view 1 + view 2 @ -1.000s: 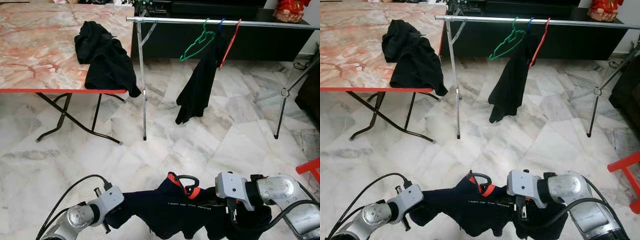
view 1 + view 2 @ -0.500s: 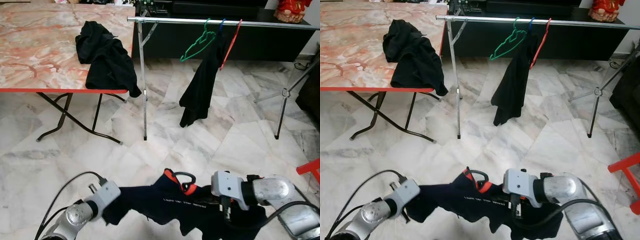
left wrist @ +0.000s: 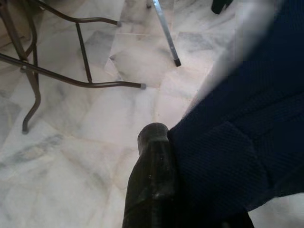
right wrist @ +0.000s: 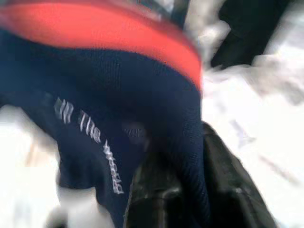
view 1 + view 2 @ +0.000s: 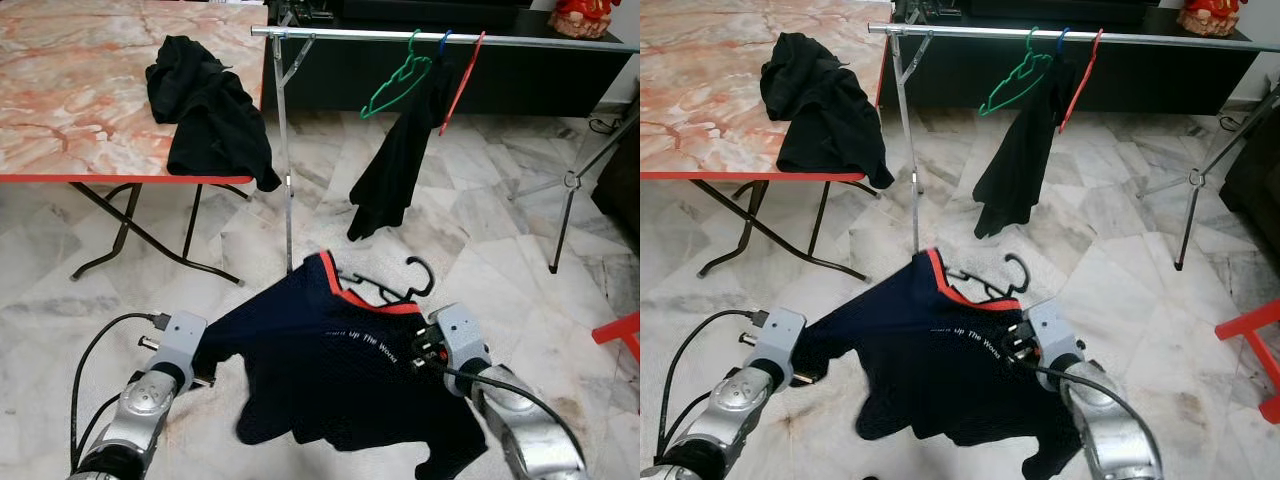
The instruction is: Hang hanger
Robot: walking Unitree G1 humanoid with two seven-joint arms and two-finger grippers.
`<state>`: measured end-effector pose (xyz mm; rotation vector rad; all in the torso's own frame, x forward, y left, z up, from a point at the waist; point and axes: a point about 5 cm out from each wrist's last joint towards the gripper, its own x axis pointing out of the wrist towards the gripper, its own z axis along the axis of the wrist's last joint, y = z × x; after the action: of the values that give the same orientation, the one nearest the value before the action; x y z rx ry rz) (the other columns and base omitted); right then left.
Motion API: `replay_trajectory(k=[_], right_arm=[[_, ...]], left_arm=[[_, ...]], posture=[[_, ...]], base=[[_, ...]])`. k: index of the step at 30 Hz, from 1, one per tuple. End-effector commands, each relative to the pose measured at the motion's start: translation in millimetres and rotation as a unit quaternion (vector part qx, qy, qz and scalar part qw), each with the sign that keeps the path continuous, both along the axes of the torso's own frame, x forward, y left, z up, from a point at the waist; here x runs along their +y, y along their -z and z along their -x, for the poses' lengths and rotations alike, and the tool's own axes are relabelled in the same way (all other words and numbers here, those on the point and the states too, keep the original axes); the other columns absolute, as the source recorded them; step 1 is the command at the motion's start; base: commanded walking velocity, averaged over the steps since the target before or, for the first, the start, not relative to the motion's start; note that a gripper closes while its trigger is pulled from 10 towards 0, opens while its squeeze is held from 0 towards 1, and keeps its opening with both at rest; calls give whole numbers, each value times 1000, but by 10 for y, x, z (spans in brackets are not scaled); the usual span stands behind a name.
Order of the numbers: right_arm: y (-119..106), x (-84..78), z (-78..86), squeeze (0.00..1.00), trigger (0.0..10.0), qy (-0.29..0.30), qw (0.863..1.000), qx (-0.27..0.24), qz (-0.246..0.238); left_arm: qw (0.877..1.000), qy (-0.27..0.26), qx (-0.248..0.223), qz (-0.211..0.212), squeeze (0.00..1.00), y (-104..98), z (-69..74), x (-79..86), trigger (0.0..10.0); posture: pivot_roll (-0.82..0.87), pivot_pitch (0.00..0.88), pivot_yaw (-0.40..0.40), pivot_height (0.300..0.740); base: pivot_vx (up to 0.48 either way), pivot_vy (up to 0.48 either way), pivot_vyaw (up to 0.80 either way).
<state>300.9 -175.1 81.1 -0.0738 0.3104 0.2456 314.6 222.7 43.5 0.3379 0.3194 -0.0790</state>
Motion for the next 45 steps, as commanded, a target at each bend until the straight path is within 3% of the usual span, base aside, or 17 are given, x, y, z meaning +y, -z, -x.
replay_trajectory(k=[1,5,11,12,13,16,17,23,26,29,32,35,37,38,39,40,45], right_arm=[[-271,-560,34,0,10000,185,978,-90,-22],[-213,-372,63,0,10000,202,973,-84,-72],[-61,-142,82,0,10000,152,987,-27,-47],[-50,-117,80,0,10000,139,989,-23,-44],[-38,-99,76,0,10000,125,991,-18,-36],[-11,-92,66,0,10000,108,994,-3,-16],[6,-96,52,0,10000,85,996,8,3],[34,-125,27,0,10000,-24,997,43,66],[78,-228,45,0,10000,-130,976,79,153],[90,-292,48,0,10000,-159,967,92,179],[102,-422,59,0,10000,-251,929,125,242],[101,-423,81,0,10000,-337,897,153,243],[89,-384,86,0,10000,-392,870,161,251],[84,-364,66,0,10000,-418,855,171,257],[76,-353,46,0,10000,-423,849,172,265],[57,-306,18,0,10000,-436,843,167,268],[63,-139,-26,0,10000,-463,835,153,255]], left_arm=[[993,-103,50,1,0,179,218,370,0],[997,-27,69,13,0,242,226,164,0],[983,162,69,48,0,175,247,-239,0],[975,202,74,51,0,156,273,-300,1137],[968,234,77,40,0,140,295,-342,9412],[966,250,64,29,0,86,283,-368,10000],[969,238,50,36,1000,43,247,-354,10000],[971,235,33,25,1000,-25,225,-304,10000],[964,261,38,23,1000,-70,264,-289,10000],[960,276,47,22,1000,-73,289,-284,10000],[939,332,86,-27,1000,-40,377,-276,10000],[915,382,106,-79,1000,-30,408,-316,10000],[892,421,120,-110,1000,-30,424,-377,10000],[867,459,144,-131,1000,-13,471,-419,10000],[855,475,155,-141,0,-8,489,-431,10000],[842,490,166,-151,0,-10,496,-453,10000],[846,496,162,-110,0,-81,434,-602,10000]], posture=[[-24,231,-50,740],[-25,233,-49,740],[-17,240,-51,740],[-17,240,-51,740],[-17,240,-51,740],[-15,237,-52,740],[-15,237,-53,740],[-16,234,-52,740],[-15,227,-54,740],[-15,227,-54,740],[-10,220,-56,740],[-4,215,-59,740],[7,215,-68,740],[7,215,-68,740],[8,218,-77,740],[13,222,-79,740],[12,217,-85,740]], base=[[0,0,0],[0,0,0],[0,0,0],[0,0,0],[0,0,0],[0,0,0],[0,0,0],[0,0,0],[0,0,0],[0,0,0],[0,0,0],[0,0,0],[0,0,0],[0,0,0],[0,0,0],[0,0,0],[0,0,0]])
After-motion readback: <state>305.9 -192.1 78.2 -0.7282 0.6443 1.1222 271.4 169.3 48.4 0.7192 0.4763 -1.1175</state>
